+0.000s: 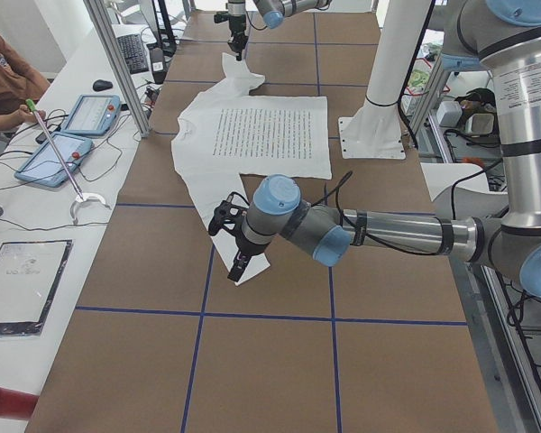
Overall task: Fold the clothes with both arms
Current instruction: 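Lift the cuff with the right gripper and fold it toward the collar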
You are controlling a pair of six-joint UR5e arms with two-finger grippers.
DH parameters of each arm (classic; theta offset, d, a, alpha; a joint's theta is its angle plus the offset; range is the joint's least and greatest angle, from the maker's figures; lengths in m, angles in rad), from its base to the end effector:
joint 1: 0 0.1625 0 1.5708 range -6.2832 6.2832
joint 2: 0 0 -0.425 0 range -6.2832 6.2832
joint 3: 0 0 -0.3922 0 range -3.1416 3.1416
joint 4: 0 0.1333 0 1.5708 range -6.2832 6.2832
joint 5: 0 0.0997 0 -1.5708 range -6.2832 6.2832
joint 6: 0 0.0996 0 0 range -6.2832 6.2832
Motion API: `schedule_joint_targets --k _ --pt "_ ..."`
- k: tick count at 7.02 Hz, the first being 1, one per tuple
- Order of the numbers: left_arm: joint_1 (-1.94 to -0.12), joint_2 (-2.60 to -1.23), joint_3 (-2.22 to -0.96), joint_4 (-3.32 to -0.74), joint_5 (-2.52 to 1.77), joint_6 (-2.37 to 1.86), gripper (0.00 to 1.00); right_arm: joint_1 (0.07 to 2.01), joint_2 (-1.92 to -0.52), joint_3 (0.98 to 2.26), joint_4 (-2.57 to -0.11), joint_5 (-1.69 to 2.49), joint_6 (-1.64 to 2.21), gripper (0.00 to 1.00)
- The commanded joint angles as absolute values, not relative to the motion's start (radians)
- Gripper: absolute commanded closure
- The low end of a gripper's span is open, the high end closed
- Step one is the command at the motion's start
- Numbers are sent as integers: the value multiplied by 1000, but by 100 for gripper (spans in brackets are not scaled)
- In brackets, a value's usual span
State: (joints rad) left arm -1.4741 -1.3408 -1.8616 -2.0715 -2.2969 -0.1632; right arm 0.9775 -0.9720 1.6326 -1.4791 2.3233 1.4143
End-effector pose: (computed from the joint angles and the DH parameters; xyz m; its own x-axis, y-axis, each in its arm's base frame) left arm -0.0264 -0.4232 0.5624 0.7140 0.2816 -0.6411 0.0347 0.9002 0.4341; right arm -0.3215 -0.5934 0.2579 0.4569 0.4740 0.7527 -0.2763 0.8800 -0.3864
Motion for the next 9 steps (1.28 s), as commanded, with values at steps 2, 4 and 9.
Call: schedule_joint_targets --k 2,4,9 --pt "-1474 -1339 -1861 -2072 -2298 -164 0 800 -540 1160 -1171 2200 1572 100" --pt "-1474 -1339 -1855 -2072 -2296 -164 0 718 -473 1068 -1072 2100 1661 100" --pt "-1474 -1339 -1861 -2072 -2298 -164 0 618 -443 1063 -1057 2037 1657 100"
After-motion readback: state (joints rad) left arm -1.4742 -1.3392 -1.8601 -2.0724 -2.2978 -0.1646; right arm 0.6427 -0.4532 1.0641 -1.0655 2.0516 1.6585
